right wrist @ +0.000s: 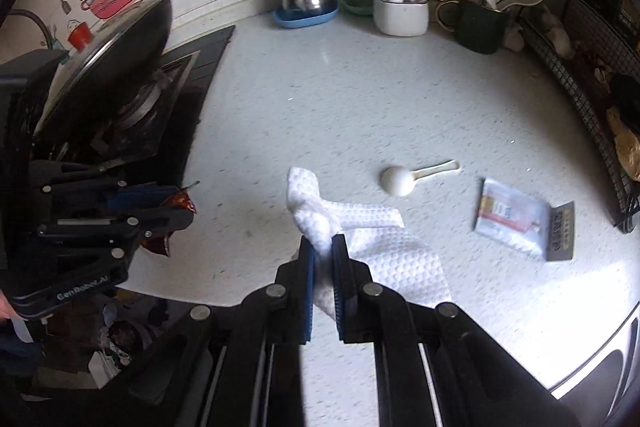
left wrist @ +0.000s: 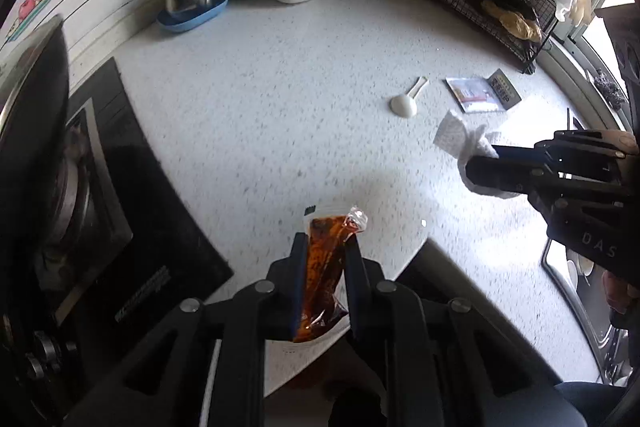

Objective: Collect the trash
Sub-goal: 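Carry packet and wipe down over the red bucket while the left gripper releases the packet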

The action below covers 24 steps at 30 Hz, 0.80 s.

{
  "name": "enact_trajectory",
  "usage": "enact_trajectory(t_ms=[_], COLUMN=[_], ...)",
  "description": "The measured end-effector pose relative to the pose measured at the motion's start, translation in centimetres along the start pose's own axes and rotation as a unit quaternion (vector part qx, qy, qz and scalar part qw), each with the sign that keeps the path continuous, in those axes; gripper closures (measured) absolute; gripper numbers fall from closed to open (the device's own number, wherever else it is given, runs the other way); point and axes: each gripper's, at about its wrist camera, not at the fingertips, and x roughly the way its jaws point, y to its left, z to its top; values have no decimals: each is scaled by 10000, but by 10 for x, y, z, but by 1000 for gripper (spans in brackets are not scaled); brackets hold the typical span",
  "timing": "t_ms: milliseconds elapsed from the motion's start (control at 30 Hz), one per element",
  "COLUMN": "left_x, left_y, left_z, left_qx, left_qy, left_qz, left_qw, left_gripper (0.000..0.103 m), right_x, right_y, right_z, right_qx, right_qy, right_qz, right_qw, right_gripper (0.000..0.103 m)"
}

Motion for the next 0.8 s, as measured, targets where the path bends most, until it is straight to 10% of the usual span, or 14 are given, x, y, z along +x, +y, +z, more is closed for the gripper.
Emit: enact_trajectory(t_ms=[500, 800], left_x=[-63, -13], left_y=[61, 87], left_z=[-214, -297], left_qx=[-796, -1481], left_qy=[30, 344], left_qz=[-64, -81], left_qw=[9968, 9883], left_gripper=[88, 88], right_x=[-3, 46], right_y=[202, 250], right_z=[-119, -168], right_qx=[-392, -777], right_qy=[367, 825], right_qz=[410, 461], right_qw=[9977, 9925], right_gripper=[96, 96])
